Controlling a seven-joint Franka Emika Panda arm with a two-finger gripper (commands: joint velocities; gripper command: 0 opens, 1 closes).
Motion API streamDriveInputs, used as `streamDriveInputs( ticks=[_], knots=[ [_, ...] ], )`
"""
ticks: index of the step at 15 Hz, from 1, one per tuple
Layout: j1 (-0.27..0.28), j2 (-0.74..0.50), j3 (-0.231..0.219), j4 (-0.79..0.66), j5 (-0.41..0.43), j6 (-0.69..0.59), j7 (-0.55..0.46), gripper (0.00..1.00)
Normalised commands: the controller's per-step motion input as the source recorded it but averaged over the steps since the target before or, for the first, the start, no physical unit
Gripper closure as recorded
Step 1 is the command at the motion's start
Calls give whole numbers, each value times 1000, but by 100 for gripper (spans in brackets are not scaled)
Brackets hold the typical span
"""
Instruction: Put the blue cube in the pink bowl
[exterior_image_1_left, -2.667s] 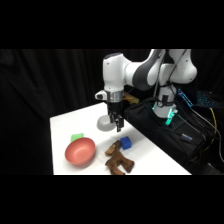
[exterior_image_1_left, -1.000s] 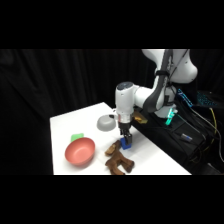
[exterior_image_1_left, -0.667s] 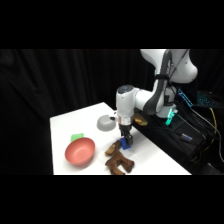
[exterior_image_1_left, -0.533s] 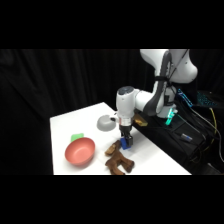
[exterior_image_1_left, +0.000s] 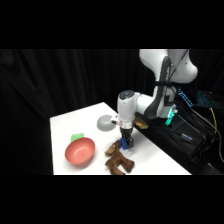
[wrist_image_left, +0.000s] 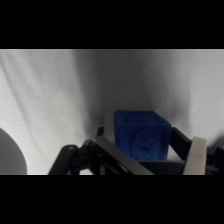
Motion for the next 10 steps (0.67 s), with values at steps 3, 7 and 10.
streamDriveInputs(
  ticks=[3,7,10],
  knots=[
    [143,68,-140,29,-65,145,87,36],
    [134,25,-142,11,-86,123,101,74],
    [135,-31,-163,7,-134,-11,124,76]
  ],
)
